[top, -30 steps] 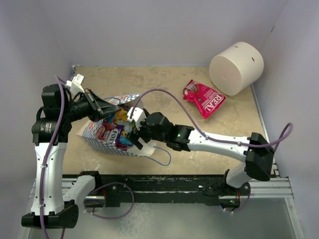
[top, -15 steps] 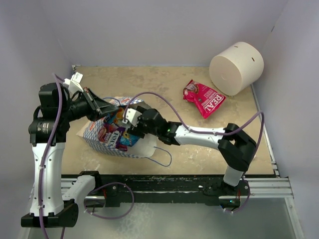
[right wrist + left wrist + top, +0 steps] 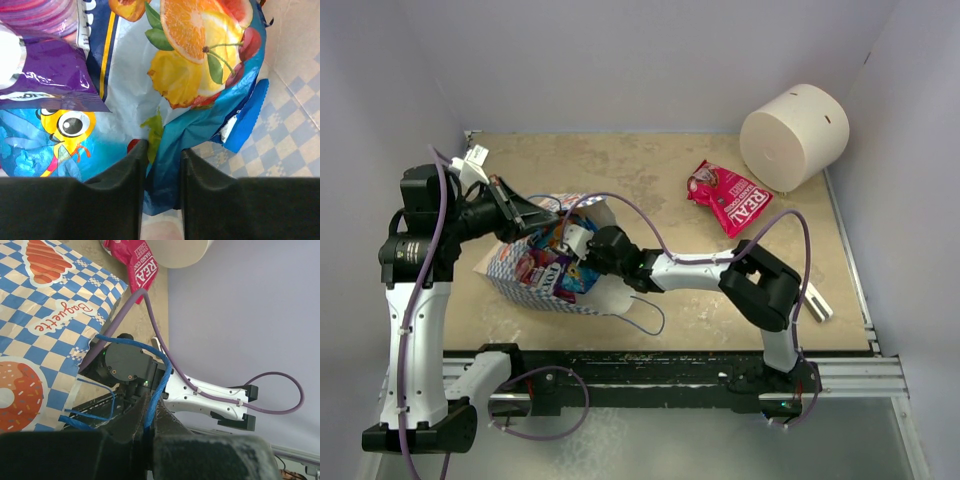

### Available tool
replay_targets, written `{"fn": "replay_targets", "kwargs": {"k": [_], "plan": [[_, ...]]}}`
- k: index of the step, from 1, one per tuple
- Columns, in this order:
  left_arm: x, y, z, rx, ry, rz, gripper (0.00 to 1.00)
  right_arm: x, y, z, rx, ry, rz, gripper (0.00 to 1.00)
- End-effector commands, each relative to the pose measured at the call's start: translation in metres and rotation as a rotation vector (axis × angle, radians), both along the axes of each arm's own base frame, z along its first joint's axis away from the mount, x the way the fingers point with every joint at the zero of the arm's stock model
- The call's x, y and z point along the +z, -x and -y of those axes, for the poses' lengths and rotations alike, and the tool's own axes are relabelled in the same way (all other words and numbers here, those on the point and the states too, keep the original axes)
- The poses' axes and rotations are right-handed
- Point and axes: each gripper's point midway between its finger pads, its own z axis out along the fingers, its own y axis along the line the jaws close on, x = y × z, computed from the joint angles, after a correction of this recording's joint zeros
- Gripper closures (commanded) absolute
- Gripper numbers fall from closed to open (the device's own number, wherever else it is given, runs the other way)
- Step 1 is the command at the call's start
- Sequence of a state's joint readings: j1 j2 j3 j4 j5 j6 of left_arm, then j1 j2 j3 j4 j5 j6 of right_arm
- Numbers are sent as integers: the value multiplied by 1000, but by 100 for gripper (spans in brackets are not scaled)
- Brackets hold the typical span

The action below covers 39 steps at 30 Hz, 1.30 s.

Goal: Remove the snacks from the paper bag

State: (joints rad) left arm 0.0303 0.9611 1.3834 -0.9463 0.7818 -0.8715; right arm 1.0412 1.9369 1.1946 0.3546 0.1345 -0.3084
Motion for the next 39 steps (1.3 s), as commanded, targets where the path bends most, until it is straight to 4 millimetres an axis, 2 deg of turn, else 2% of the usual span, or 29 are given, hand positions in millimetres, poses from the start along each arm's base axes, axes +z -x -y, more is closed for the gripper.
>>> {"fn": "replay_targets", "kwargs": {"k": [1, 2, 4, 11, 15, 21, 26, 34, 39], "plan": [[13, 6, 1, -20, -12, 48, 100, 38, -10, -16, -47, -117, -7, 84], [11, 6, 1, -14, -15, 44, 100, 42, -10, -17, -57, -122, -17, 100], [9, 6, -1, -1, -24, 33, 100, 51, -8, -17, -66, -138, -41, 100], [3, 3, -7, 48, -44, 2, 100, 86, 21, -21, -13, -224, -181, 100], [3, 0, -11, 86, -55, -7, 100, 118, 37, -19, 13, -301, -234, 100], [10, -3, -15, 119, -70, 21, 100, 154, 58, -14, 16, -394, -343, 100], [11, -5, -17, 124, -84, 34, 100, 183, 74, -4, 2, -418, -432, 100], [9, -11, -18, 137, -81, 49, 100, 261, 97, 24, 22, -552, -435, 100], [10, -13, -19, 139, -83, 59, 100, 297, 111, 44, 7, -604, -466, 100]]}}
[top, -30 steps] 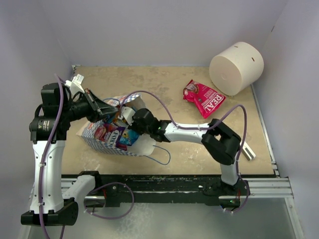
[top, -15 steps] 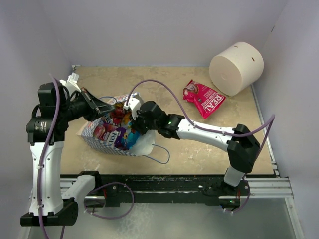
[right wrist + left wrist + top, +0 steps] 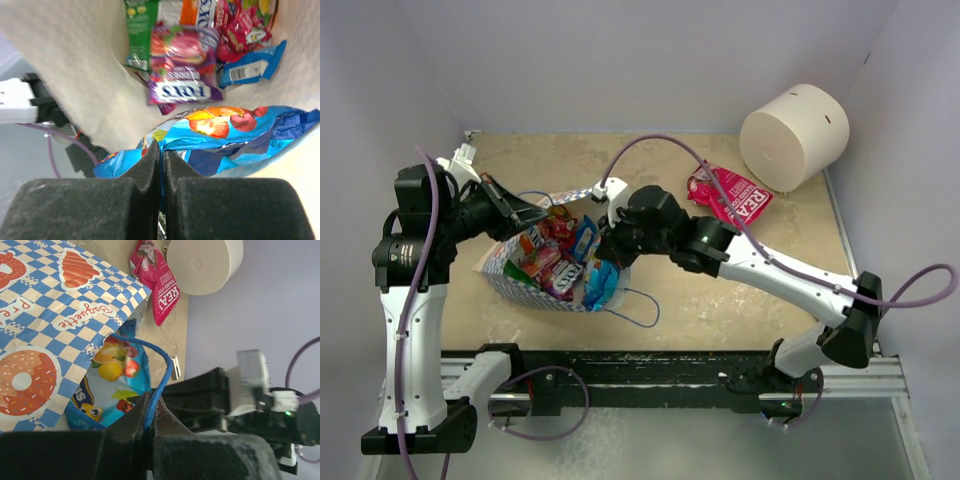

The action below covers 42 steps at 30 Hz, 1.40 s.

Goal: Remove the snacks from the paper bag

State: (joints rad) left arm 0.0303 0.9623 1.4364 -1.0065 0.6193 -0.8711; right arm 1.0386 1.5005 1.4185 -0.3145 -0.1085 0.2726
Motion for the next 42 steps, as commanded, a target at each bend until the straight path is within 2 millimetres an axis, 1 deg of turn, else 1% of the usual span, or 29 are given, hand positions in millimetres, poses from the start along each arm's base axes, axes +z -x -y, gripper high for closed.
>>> {"fn": "replay_targets", "kwargs": {"k": [1, 3, 9, 11, 13, 17, 21, 24, 25, 29, 32, 34, 37, 39, 40, 41, 42], "plan": [[12, -3, 0, -5, -9, 70, 100, 129, 13, 7, -6, -298, 80, 100], [11, -2, 0, -5, -13, 70, 100, 144, 16, 14, -12, -310, 89, 100], [7, -3, -1, 0, -17, 65, 100, 190, 11, 44, -101, -312, 157, 100], [5, -4, -2, 0, -23, 65, 100, 200, 2, 59, -169, -293, 184, 100], [4, -4, -2, -3, -35, 69, 100, 208, -13, 80, -260, -287, 203, 100], [-1, -4, -5, -3, -62, 66, 100, 215, -48, 121, -408, -289, 231, 100], [-5, -4, -5, -9, -72, 50, 100, 212, -83, 151, -526, -247, 297, 100], [-15, -5, -8, -10, -95, 24, 100, 204, -117, 173, -627, -217, 342, 100], [-16, -5, -8, -9, -100, 21, 100, 200, -132, 183, -671, -202, 353, 100], [-17, -8, -6, -19, -87, 14, 100, 175, -182, 213, -801, -138, 373, 100], [-18, -9, -5, -28, -79, 4, 100, 162, -222, 233, -859, -153, 378, 100], [-20, -9, -5, -31, -82, -8, 100, 153, -248, 242, -874, -176, 353, 100], [-22, -11, -4, -41, -83, -25, 100, 143, -284, 245, -877, -203, 326, 100], [-21, -13, -4, -47, -84, -26, 100, 138, -305, 246, -886, -204, 324, 100], [-20, -14, -4, -50, -85, -25, 100, 140, -315, 249, -895, -215, 336, 100], [-19, -15, -3, -54, -87, -23, 100, 136, -325, 251, -905, -212, 336, 100], [-17, -16, -4, -57, -91, -19, 100, 136, -332, 256, -919, -213, 345, 100]]}}
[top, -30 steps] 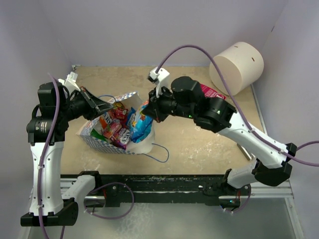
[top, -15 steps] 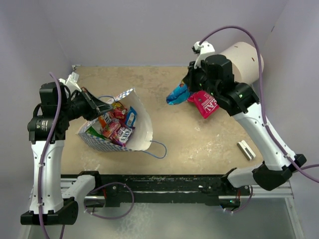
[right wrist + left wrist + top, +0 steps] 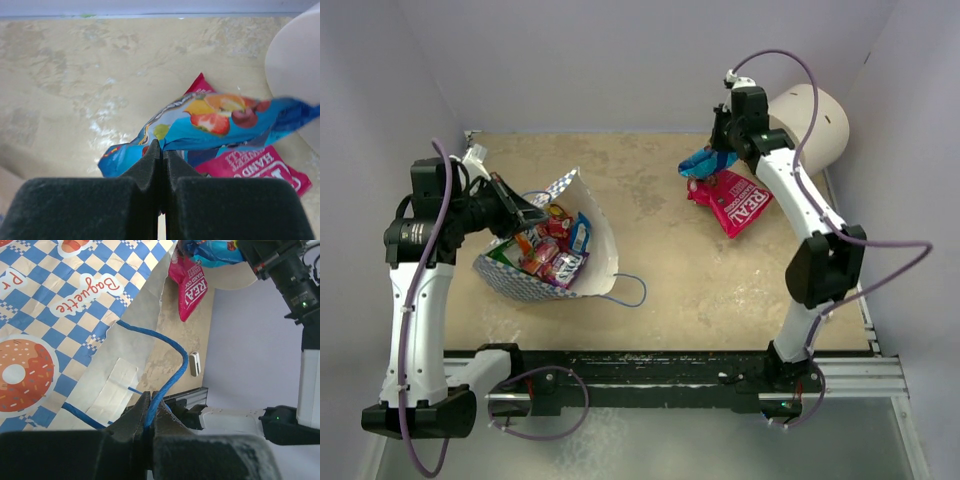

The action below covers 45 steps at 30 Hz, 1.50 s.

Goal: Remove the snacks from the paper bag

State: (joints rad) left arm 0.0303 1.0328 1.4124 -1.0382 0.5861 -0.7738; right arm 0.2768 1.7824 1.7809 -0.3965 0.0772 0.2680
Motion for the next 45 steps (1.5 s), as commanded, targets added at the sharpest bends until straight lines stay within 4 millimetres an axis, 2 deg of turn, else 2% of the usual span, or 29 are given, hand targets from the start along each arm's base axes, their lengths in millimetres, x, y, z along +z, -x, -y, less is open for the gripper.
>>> {"fn": "replay_targets", "kwargs": {"k": [1, 3, 5, 6, 9, 14, 18, 20, 26, 31, 34, 37, 38, 39, 41, 45], "plan": [[17, -1, 3, -45, -9, 56, 100, 122, -41, -1, -2, -123, 379, 100], [18, -3, 3, -52, -16, 56, 100, 115, -49, 10, -34, -99, 382, 100], [18, -4, 3, -56, -20, 55, 100, 97, -52, 20, -60, -93, 353, 100], [18, -5, 3, -58, -19, 53, 100, 75, -50, 23, -72, -94, 310, 100], [17, -5, 4, -64, -14, 50, 100, 26, -34, 32, -118, -108, 233, 100], [16, -3, 4, -64, -13, 44, 100, -56, 7, 49, -224, -139, 132, 100], [12, 0, 6, -73, -1, 30, 100, -132, 21, 63, -262, -105, -4, 100], [13, 1, 7, -79, 5, 28, 100, -153, 27, 66, -270, -113, -70, 100], [15, 8, 8, -80, 8, 34, 100, -194, 60, 76, -348, -143, -152, 100], [21, 11, 9, -77, 18, 50, 100, -209, 73, 82, -378, -135, -211, 98], [24, 14, 10, -79, 21, 60, 100, -196, 82, 86, -376, -113, -223, 77], [24, 17, 9, -74, 20, 67, 100, -169, 92, 95, -416, -98, -195, 55], [24, 18, 10, -74, 23, 68, 100, -165, 99, 100, -449, -112, -200, 38], [22, 19, 10, -71, 28, 65, 100, -164, 104, 103, -469, -146, -214, 27], [21, 23, 12, -73, 46, 74, 100, -165, 118, 101, -444, -203, -294, 19], [15, 26, 14, -67, 74, 77, 100, -161, 147, 78, -281, -233, -398, 2]]}}
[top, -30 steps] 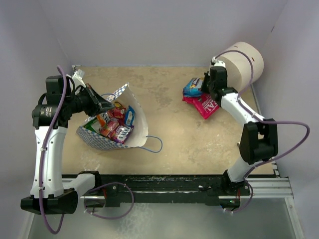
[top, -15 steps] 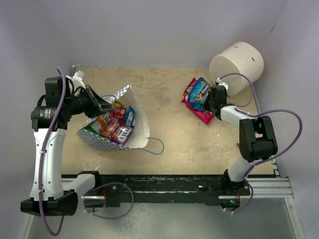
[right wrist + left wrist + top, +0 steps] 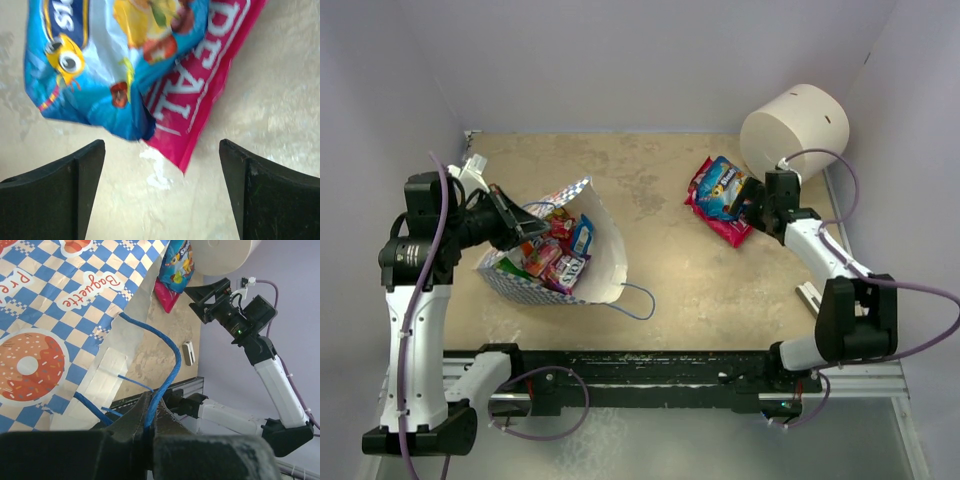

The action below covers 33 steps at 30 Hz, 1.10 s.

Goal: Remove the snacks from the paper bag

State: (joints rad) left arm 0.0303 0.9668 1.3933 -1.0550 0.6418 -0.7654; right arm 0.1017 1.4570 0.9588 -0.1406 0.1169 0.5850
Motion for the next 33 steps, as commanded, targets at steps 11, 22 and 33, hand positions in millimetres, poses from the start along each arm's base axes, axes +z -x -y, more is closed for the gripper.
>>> {"fn": "replay_targets", "kwargs": {"k": [11, 22, 33], "plan": [[10, 18, 17, -74, 119, 34, 100, 82, 112, -112, 536, -300, 80, 0], [3, 49, 26, -104, 186, -8, 100, 196, 181, -245, 1069, -190, 301, 1], [-6, 59, 16, -36, 121, 34, 100, 187, 220, -309, 1405, -248, 597, 1]]}}
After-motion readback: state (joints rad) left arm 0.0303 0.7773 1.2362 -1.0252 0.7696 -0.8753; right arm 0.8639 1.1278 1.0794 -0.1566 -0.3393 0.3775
